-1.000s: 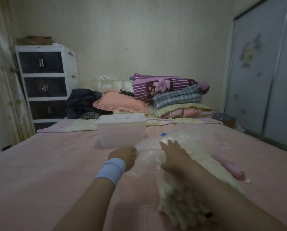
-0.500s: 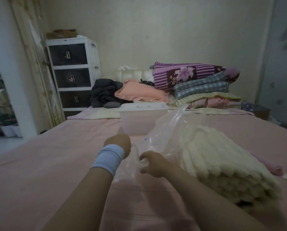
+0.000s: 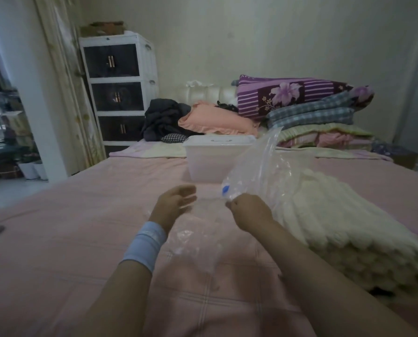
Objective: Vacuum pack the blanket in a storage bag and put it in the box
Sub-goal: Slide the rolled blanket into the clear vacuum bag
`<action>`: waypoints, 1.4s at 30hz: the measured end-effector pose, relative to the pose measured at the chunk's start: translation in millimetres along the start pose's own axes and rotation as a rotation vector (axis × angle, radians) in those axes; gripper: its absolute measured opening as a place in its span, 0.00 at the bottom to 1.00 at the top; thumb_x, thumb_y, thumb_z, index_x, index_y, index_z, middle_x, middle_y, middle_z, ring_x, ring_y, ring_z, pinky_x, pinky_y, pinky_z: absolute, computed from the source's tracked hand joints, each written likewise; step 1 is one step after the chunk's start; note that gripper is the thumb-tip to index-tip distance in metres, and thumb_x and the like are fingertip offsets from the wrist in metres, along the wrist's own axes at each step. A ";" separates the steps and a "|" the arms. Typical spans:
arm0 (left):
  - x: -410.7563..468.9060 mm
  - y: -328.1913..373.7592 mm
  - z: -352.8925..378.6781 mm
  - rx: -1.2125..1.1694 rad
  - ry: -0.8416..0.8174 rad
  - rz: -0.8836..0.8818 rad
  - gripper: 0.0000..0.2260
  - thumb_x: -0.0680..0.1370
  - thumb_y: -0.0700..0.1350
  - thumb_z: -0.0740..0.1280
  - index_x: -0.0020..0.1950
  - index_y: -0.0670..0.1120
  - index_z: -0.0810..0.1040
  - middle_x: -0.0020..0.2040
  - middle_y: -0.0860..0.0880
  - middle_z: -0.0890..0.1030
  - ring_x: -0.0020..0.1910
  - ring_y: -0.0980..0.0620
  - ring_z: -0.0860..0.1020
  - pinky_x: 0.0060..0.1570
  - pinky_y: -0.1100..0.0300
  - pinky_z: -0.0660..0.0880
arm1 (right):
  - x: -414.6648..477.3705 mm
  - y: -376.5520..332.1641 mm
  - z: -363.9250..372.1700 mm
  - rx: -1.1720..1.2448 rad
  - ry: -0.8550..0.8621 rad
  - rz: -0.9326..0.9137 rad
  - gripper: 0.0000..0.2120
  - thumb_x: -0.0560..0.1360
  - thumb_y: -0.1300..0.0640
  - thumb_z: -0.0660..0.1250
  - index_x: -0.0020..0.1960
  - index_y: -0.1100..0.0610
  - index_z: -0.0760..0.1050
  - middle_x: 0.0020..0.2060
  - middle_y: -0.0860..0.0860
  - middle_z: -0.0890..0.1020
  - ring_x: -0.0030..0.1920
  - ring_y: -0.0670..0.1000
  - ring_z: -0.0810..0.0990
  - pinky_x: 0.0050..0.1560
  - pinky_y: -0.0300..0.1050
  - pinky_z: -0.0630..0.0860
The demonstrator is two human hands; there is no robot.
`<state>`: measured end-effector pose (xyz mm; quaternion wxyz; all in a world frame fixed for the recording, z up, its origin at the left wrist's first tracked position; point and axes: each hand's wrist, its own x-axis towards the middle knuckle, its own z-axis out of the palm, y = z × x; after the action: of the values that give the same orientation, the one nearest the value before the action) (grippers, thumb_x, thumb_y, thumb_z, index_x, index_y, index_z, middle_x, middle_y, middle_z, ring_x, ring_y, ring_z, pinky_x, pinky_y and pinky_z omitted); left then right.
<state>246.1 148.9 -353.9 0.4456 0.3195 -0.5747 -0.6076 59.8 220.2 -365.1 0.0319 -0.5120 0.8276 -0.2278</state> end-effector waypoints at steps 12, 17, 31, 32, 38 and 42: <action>4.8 -59.5 -5.4 0.719 0.017 -0.522 0.41 0.74 0.46 0.74 0.79 0.54 0.52 0.69 0.38 0.69 0.45 0.41 0.79 0.37 0.51 0.81 | -11.8 5.8 23.3 0.751 0.048 0.157 0.11 0.81 0.53 0.64 0.50 0.61 0.80 0.48 0.55 0.83 0.51 0.58 0.80 0.47 0.46 0.71; 27.5 -55.2 -2.7 0.871 0.191 -0.304 0.13 0.72 0.37 0.71 0.56 0.40 0.82 0.52 0.42 0.84 0.48 0.45 0.83 0.50 0.53 0.81 | -7.2 5.8 22.9 0.967 -0.010 0.118 0.18 0.80 0.60 0.55 0.58 0.59 0.83 0.60 0.52 0.82 0.62 0.51 0.77 0.61 0.42 0.65; 23.5 7.7 -65.8 1.107 0.622 0.590 0.26 0.72 0.29 0.64 0.71 0.32 0.67 0.76 0.39 0.61 0.75 0.38 0.60 0.75 0.48 0.52 | 1.0 25.1 -5.8 0.537 0.412 -0.050 0.28 0.68 0.76 0.61 0.59 0.54 0.83 0.48 0.50 0.84 0.44 0.51 0.81 0.47 0.42 0.76; 21.2 10.0 -75.0 1.172 0.641 0.570 0.27 0.71 0.29 0.64 0.71 0.33 0.68 0.77 0.41 0.60 0.75 0.39 0.58 0.76 0.47 0.49 | -0.6 30.8 -7.5 0.424 0.458 -0.101 0.27 0.67 0.76 0.62 0.59 0.56 0.82 0.50 0.52 0.83 0.46 0.54 0.81 0.48 0.42 0.75; -3.3 25.2 -95.3 1.318 0.461 0.240 0.14 0.75 0.37 0.63 0.52 0.53 0.82 0.74 0.50 0.67 0.72 0.49 0.66 0.76 0.46 0.45 | -14.8 27.4 -18.8 -0.282 0.174 0.067 0.18 0.75 0.60 0.65 0.65 0.56 0.74 0.65 0.58 0.70 0.64 0.60 0.70 0.63 0.50 0.70; -19.1 30.9 -78.7 1.267 0.344 0.507 0.19 0.68 0.30 0.65 0.28 0.55 0.73 0.60 0.49 0.81 0.61 0.49 0.76 0.77 0.50 0.45 | -23.4 -10.7 -27.9 0.102 0.341 -0.199 0.37 0.70 0.61 0.66 0.77 0.56 0.60 0.79 0.58 0.53 0.79 0.60 0.51 0.78 0.56 0.54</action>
<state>330.0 135.5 -336.5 0.3864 0.4651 -0.7961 0.0259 71.8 246.1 -340.0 -0.1053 -0.5432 0.7535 -0.3549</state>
